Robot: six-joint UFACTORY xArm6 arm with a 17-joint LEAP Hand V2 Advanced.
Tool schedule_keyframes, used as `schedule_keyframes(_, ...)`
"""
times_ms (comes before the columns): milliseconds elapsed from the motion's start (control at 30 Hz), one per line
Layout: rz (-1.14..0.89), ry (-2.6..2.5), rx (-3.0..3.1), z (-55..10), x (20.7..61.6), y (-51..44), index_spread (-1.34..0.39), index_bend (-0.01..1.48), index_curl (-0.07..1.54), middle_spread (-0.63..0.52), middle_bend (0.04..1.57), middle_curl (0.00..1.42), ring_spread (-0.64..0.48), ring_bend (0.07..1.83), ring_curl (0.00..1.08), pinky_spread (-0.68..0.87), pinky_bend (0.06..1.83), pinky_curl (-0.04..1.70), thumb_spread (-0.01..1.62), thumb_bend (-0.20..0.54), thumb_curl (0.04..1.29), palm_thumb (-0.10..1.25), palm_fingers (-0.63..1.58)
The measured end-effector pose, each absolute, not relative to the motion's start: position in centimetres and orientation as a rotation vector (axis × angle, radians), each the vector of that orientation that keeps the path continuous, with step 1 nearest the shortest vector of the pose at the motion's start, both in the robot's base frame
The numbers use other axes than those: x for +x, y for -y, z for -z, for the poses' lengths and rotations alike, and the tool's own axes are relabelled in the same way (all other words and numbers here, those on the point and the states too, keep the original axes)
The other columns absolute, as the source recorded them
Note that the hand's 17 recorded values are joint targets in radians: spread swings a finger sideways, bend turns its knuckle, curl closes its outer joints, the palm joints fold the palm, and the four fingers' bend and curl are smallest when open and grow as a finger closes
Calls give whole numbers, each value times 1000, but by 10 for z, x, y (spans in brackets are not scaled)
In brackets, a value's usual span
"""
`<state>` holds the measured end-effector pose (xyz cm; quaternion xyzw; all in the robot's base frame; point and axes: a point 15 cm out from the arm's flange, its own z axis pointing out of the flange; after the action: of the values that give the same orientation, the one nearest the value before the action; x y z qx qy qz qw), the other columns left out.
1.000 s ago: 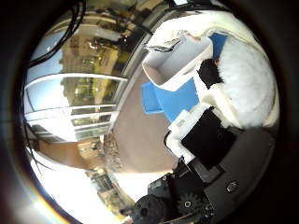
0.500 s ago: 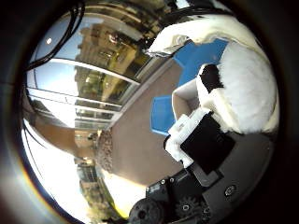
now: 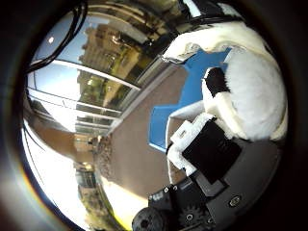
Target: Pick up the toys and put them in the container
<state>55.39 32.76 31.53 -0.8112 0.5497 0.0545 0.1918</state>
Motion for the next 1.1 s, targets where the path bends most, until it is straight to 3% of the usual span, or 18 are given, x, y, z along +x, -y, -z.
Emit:
schedule_keyframes(33,-164,-1546,-2291,-315,550,-326,-628,1207,3,-150,1048,919,-1,1327,762,204,1465,753,1092,-46,728,718,697)
schedule_keyframes(67,-178,-1546,-2309,-313,546,-324,-565,1068,-9,-139,884,872,37,1293,756,235,1502,771,1094,-46,711,697,374)
schedule_keyframes(100,-191,-1539,-2329,-313,541,-322,-511,1040,12,-111,748,816,81,1195,737,266,1489,772,1093,-49,693,672,126)
schedule_keyframes(167,-193,-1503,-2361,-313,539,-320,-474,1012,22,-84,653,755,123,1099,690,293,1423,744,1096,-48,676,654,-39)
schedule_keyframes(233,-188,-1471,-2380,-318,537,-317,-456,951,26,-38,521,662,172,897,579,337,1316,672,1098,-47,649,632,-211)
schedule_keyframes(400,-183,-1414,-2411,-338,526,-311,-436,721,35,24,284,512,249,653,415,419,1192,556,1105,-37,581,613,-163)
schedule_keyframes(567,-224,-1421,-2440,-361,505,-293,-431,550,70,45,184,440,282,552,355,474,1078,484,1106,-32,533,613,-67)
schedule_keyframes(767,-296,-1476,-2529,-412,447,-226,-370,374,110,77,185,397,300,504,329,502,967,413,1115,-33,490,600,-26)
schedule_keyframes(967,-110,-1657,-2546,-474,403,-112,-237,232,132,119,201,385,315,530,325,512,922,370,1134,-34,461,563,64)
schedule_keyframes(1100,-144,-1800,-2515,-465,376,-49,-132,166,150,128,206,382,331,572,328,518,912,345,1148,-32,442,538,172)
